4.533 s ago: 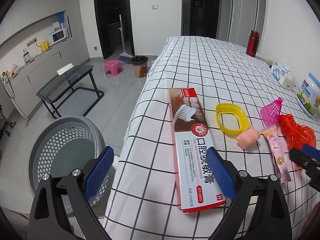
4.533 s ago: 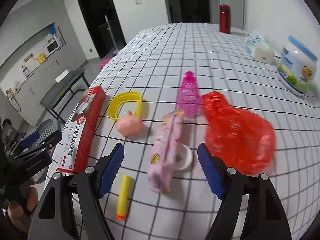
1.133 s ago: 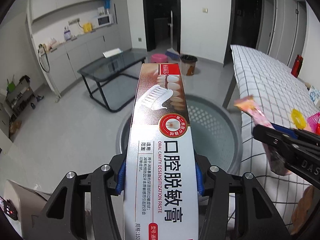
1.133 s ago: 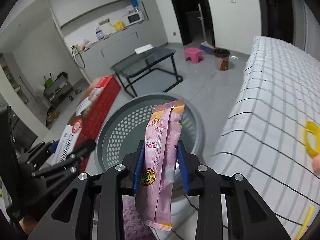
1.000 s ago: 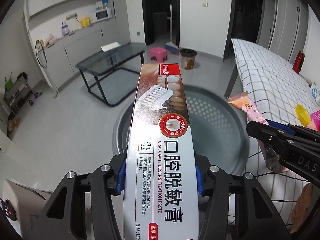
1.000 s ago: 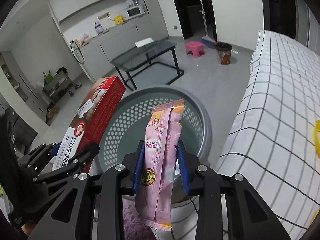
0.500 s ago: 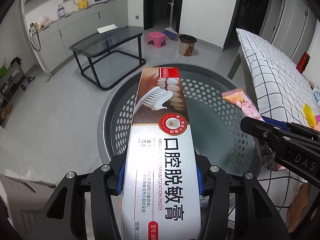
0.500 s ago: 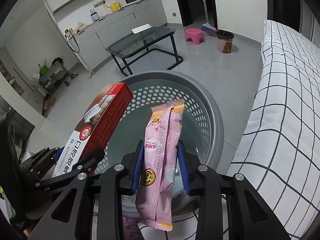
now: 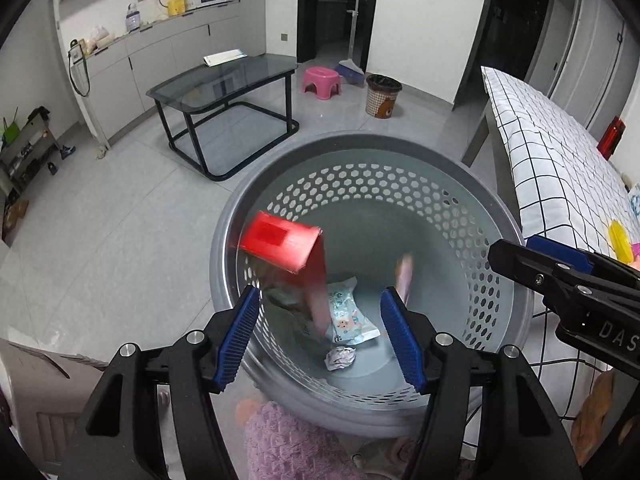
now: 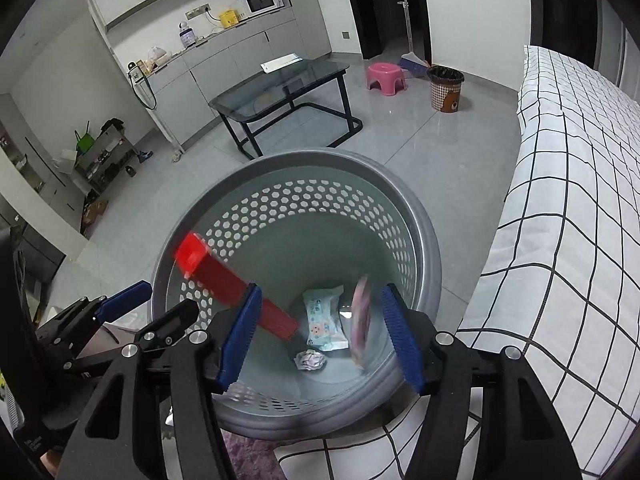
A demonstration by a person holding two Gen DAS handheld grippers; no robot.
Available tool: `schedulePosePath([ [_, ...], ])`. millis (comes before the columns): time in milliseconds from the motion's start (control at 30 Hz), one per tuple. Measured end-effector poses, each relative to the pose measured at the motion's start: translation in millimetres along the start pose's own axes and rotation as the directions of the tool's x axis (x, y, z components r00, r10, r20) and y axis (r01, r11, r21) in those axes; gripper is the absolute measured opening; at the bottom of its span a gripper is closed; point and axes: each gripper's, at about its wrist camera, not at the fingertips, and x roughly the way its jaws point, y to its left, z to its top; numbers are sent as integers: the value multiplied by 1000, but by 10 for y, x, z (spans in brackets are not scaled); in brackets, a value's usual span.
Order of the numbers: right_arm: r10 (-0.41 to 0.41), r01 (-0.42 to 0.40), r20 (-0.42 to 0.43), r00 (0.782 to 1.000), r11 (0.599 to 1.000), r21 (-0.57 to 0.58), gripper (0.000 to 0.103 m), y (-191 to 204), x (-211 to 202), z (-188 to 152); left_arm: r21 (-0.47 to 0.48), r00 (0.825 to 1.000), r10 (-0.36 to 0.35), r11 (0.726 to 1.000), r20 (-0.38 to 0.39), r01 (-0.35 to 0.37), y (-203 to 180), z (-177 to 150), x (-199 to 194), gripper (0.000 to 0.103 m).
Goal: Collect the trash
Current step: 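Carry box and wrapper over the basket and open both tools to drop them, then move both open tools back toward the bed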
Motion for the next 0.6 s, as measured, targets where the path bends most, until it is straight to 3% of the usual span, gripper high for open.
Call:
schedulePosePath([
  [600, -2, 2, 35, 999, 1000, -1, 60, -9, -228, -125, -18, 1000, 9, 1000, 22, -9, 26, -65, -210, 62],
])
